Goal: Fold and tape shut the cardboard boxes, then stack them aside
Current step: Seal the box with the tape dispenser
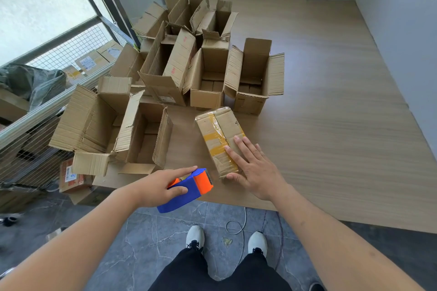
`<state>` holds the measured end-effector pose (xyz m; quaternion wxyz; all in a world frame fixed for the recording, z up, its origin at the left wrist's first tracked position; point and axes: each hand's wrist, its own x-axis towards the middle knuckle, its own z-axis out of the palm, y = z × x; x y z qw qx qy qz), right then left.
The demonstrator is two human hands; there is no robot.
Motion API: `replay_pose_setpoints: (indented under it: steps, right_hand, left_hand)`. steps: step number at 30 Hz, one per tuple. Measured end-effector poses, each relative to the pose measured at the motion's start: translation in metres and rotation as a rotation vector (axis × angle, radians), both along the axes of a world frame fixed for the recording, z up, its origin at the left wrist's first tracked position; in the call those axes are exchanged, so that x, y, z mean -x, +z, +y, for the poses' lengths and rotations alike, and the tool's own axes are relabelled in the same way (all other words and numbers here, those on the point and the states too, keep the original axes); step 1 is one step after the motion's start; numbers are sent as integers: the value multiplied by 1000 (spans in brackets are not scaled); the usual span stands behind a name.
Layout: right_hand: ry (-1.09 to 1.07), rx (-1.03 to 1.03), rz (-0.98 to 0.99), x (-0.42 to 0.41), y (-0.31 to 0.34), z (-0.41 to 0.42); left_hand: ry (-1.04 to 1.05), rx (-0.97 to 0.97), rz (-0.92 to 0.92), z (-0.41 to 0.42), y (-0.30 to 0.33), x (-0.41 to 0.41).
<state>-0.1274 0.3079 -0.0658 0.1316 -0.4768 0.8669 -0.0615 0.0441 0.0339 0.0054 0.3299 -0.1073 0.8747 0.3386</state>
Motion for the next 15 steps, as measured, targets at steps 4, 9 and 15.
replay_pose_setpoints:
  steps: [4,9,15]
  right_hand:
    - [3,-36,-8,0,5,-2]
    - [-3,-60,-10,-3,5,-3]
    - [-15,-86,-9,-5,8,-6]
  left_hand:
    - [61,3,-20,10,-13,3]
    - [111,-51,-94,17,-26,14]
    - [-18,-25,-140,14,-14,32]
